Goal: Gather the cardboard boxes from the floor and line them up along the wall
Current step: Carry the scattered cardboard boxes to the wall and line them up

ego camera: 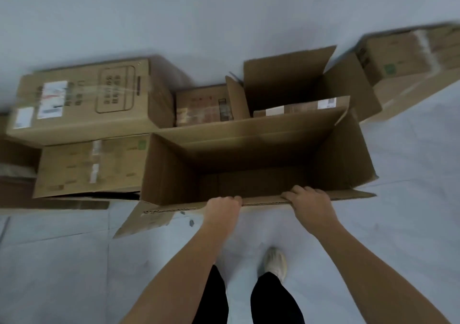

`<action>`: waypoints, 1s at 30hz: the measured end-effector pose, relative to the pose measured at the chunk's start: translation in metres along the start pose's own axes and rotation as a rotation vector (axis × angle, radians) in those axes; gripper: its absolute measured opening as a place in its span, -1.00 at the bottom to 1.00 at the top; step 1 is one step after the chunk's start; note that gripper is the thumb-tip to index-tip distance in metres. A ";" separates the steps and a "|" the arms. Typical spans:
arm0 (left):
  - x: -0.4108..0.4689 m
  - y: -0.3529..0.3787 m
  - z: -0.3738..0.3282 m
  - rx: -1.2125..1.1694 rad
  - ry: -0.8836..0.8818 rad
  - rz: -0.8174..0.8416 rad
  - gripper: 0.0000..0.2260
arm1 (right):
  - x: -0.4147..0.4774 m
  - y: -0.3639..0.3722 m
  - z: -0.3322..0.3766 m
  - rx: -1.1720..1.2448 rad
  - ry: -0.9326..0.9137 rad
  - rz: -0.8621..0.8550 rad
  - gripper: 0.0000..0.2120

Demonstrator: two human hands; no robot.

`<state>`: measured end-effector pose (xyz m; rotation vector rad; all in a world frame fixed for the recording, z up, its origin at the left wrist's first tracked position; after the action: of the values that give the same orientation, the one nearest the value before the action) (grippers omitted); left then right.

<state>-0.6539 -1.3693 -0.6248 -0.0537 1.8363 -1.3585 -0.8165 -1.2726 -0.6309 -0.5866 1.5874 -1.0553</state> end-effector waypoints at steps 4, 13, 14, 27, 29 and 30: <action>0.026 0.038 0.064 -0.034 -0.135 0.067 -0.63 | 0.056 0.040 0.018 0.052 0.085 0.052 -0.49; 0.029 0.047 0.096 0.060 -0.033 0.020 -0.59 | 0.059 0.047 0.014 0.051 0.148 0.021 -0.50; 0.026 0.051 0.094 0.067 -0.018 0.007 -0.58 | 0.056 0.050 0.016 0.047 0.158 0.005 -0.51; -0.011 -0.055 0.097 -0.081 -0.020 -0.278 -0.62 | 0.036 -0.050 0.039 0.268 0.213 0.048 -0.26; -0.035 -0.123 0.099 -0.039 -0.004 -0.454 -0.62 | 0.015 -0.111 0.035 0.352 0.258 -0.107 -0.39; -0.047 -0.156 0.101 -0.037 -0.005 -0.526 -0.59 | 0.004 -0.142 0.031 0.384 0.281 -0.198 -0.47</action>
<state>-0.6251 -1.4891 -0.4785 -0.5942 1.9192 -1.6693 -0.8100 -1.3546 -0.5116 -0.3480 1.5266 -1.6034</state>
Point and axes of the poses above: each hand's wrist, its own x-axis towards the middle knuckle, its own y-axis out of the palm, z = x × y, the point moved 8 cm from there along x, towards the middle knuckle, and after that the axes turned 2 degrees about y, right-handed, at the moved point
